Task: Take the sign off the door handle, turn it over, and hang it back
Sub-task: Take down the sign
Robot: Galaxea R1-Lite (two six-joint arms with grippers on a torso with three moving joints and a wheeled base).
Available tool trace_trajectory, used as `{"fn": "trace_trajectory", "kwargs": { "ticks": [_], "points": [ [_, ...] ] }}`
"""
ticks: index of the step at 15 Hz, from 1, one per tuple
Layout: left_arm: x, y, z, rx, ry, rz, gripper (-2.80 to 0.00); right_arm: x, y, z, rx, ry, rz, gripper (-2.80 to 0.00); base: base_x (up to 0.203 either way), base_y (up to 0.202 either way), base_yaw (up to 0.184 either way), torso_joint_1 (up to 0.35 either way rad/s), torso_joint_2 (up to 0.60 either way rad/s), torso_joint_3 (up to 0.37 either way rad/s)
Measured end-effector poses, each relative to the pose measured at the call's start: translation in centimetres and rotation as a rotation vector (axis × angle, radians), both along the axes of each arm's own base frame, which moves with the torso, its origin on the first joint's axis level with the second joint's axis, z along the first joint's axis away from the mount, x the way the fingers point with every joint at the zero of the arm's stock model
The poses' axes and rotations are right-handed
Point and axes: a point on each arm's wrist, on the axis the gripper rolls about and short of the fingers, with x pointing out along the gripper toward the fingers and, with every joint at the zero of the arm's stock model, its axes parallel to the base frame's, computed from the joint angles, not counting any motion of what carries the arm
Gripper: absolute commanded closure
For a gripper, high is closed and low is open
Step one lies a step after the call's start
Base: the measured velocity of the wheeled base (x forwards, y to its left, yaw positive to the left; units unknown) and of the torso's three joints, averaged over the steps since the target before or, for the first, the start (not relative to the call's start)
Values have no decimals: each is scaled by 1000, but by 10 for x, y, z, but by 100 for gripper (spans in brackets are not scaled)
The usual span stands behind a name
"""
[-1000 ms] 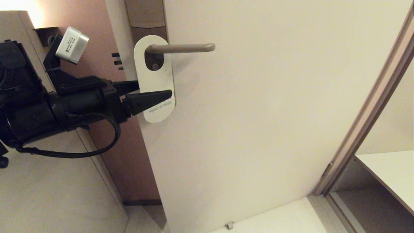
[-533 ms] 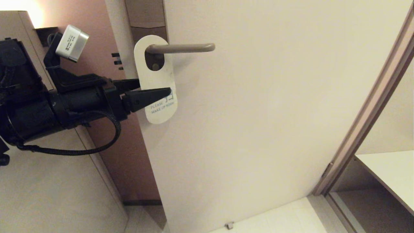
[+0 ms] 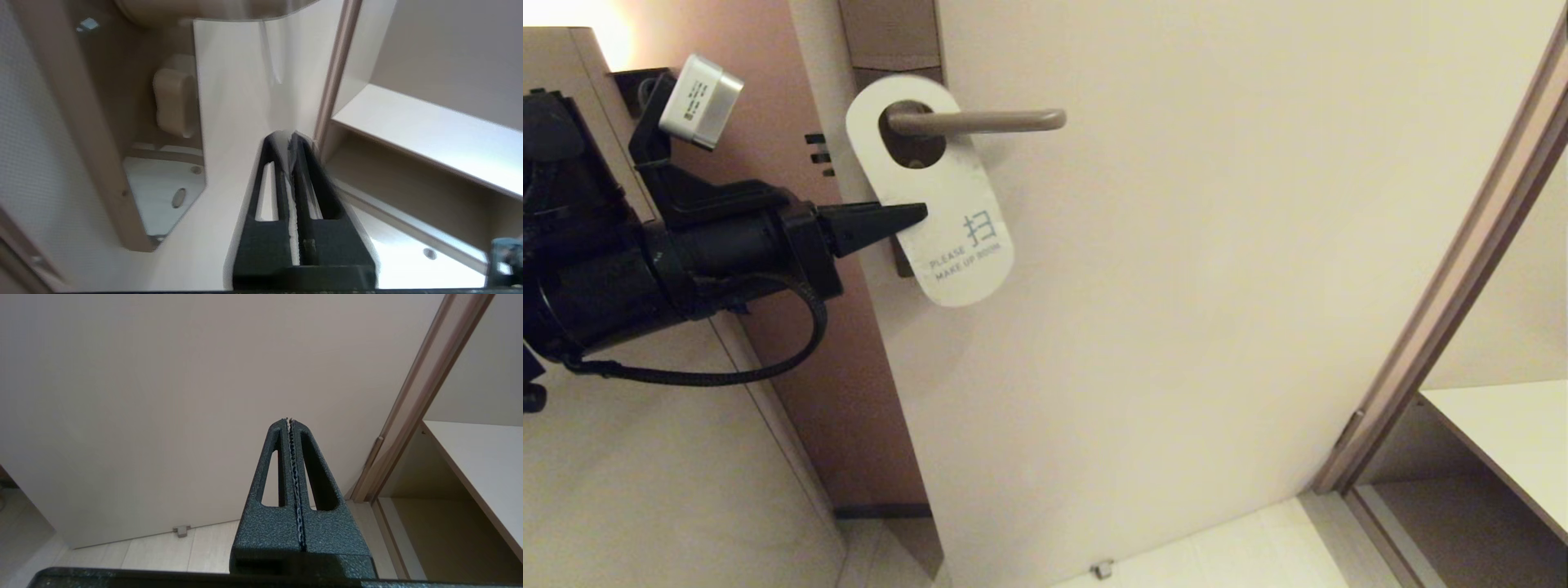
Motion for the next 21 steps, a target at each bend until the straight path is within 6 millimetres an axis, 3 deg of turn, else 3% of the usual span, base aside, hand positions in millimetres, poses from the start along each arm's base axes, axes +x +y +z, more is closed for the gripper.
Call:
{"fn": "trace_trajectory", "kwargs": {
  "ticks": [9, 14, 21],
  "points": [
    [-2, -4, 6, 17, -43, 36, 0, 0, 0, 0, 0, 0, 0, 0, 0, 0, 0, 0, 0, 0],
    [-7, -25, 3, 42, -36, 110, 0, 0, 0, 0, 0, 0, 0, 0, 0, 0, 0, 0, 0, 0],
    [1, -54, 8, 41, -50, 128, 0, 0, 0, 0, 0, 0, 0, 0, 0, 0, 0, 0, 0, 0]
  ]
}}
